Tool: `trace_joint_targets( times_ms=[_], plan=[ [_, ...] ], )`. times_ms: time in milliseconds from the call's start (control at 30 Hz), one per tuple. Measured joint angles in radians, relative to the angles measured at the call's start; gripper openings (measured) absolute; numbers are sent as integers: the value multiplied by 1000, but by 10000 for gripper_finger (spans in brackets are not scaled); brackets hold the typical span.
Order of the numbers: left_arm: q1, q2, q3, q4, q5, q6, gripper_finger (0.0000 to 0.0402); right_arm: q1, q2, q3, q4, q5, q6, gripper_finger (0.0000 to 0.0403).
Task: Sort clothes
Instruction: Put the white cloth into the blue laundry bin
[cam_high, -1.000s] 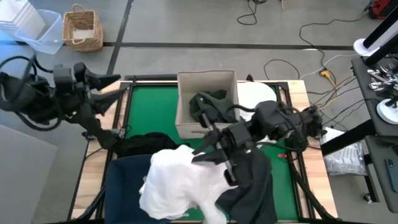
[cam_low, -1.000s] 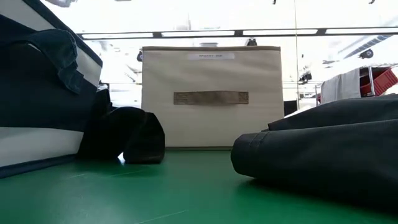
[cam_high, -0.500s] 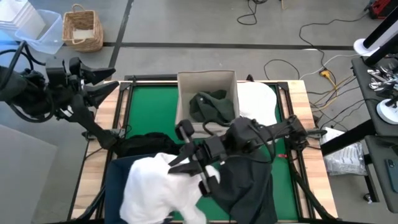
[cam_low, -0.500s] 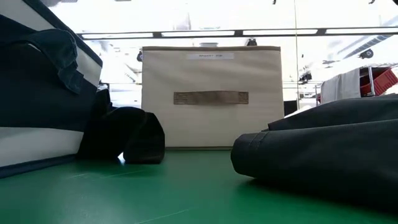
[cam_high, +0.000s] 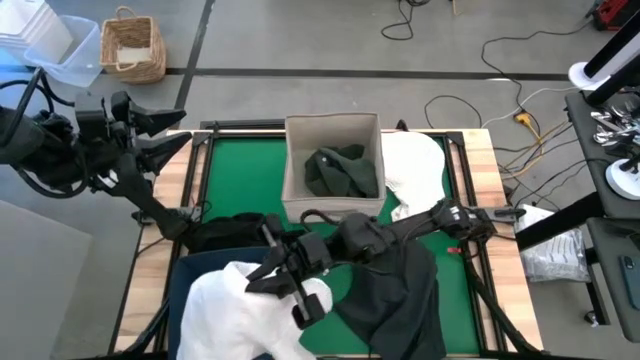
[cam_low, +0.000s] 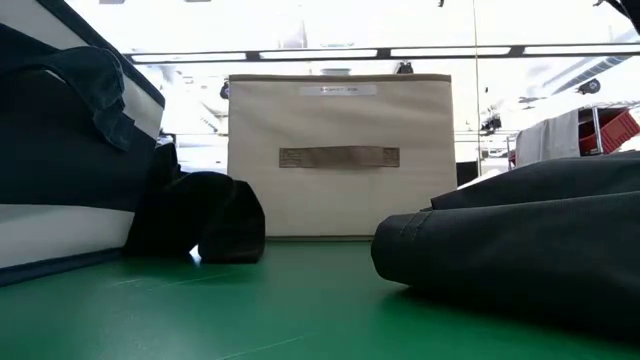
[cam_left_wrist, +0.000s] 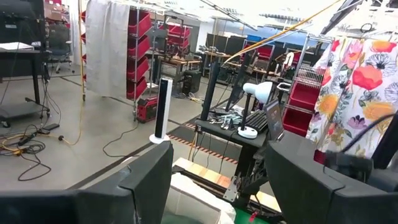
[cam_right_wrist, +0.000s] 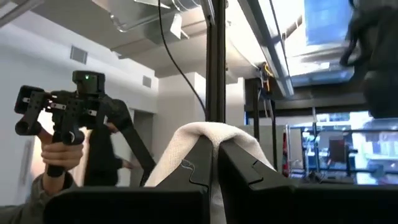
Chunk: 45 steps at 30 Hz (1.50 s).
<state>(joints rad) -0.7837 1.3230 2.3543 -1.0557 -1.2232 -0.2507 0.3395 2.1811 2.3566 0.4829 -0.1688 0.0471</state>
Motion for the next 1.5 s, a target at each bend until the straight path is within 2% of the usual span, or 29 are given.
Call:
trace_joint_targets(
  times_ms=[167, 433, 767, 1067, 1233, 1500],
  plan=[
    [0, 0, 0, 0, 0, 2, 233, -1, 39, 0, 8, 0, 9, 9],
    [0, 1, 0, -1, 2, 3, 233, -4, 93, 0, 12, -19, -79, 9],
    [0, 8, 0, -41, 5, 7, 233, -45, 106, -1, 18, -12, -85, 9],
    [0, 7, 0, -41, 5, 7, 233, -86, 138, -1, 24, 118, -228, 9],
    [0, 7, 0, -47, 5, 7, 233, -106, 160, -1, 13, 112, -185, 9],
    [0, 10, 0, -69, 4, 7, 233, -106, 213, -3, -122, 100, -155, 9]
  ],
)
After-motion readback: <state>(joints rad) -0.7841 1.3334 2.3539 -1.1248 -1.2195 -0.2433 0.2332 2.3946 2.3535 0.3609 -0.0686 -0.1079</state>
